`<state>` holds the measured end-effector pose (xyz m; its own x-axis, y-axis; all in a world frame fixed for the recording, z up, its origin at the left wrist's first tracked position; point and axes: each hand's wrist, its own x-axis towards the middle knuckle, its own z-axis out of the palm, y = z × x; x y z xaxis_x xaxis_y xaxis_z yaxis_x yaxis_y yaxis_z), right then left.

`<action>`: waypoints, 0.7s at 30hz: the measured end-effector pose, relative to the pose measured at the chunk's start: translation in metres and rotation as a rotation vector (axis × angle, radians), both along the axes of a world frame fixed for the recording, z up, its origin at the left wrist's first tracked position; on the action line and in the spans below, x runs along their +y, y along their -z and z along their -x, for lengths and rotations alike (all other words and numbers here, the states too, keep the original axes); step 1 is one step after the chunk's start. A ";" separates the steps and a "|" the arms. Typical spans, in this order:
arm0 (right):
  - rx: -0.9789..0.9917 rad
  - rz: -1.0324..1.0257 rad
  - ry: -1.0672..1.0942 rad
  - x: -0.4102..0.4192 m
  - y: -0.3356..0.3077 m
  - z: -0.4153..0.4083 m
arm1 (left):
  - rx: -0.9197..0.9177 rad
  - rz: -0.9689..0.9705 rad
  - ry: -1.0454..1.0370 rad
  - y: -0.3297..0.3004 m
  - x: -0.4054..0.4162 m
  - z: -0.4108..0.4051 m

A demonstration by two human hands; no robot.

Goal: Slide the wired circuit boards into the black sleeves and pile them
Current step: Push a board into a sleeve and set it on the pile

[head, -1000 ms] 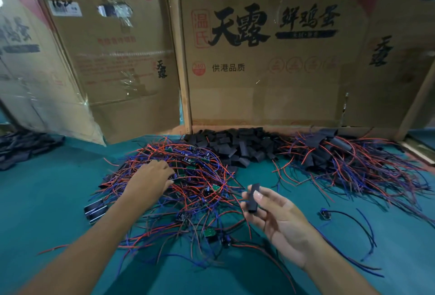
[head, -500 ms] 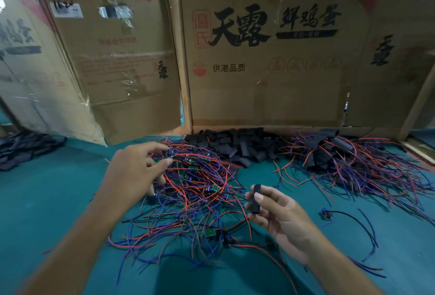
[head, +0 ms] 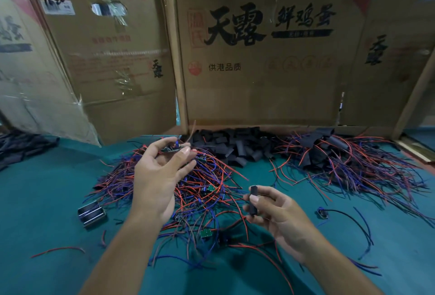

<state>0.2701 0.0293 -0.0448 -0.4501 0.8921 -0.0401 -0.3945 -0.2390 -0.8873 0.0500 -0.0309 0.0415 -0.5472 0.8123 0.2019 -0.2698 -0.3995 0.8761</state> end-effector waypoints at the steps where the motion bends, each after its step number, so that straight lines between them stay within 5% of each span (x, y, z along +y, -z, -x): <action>1: -0.054 -0.046 0.018 0.000 0.001 0.000 | -0.002 0.000 -0.037 0.003 0.003 -0.002; 7: -0.795 -0.653 0.223 0.003 0.004 -0.006 | -0.026 -0.034 -0.064 0.024 0.011 0.001; 12: -0.874 -0.910 0.245 -0.001 0.001 -0.004 | 0.012 -0.059 -0.080 0.033 0.010 0.003; 21: -0.834 -0.955 0.359 -0.011 -0.005 0.000 | 0.075 -0.113 -0.066 0.033 0.006 -0.004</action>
<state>0.2702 0.0188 -0.0398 -0.3311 0.7878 0.5194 0.4399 0.6158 -0.6536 0.0542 -0.0247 0.0088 -0.5782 0.7451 0.3324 -0.1752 -0.5112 0.8414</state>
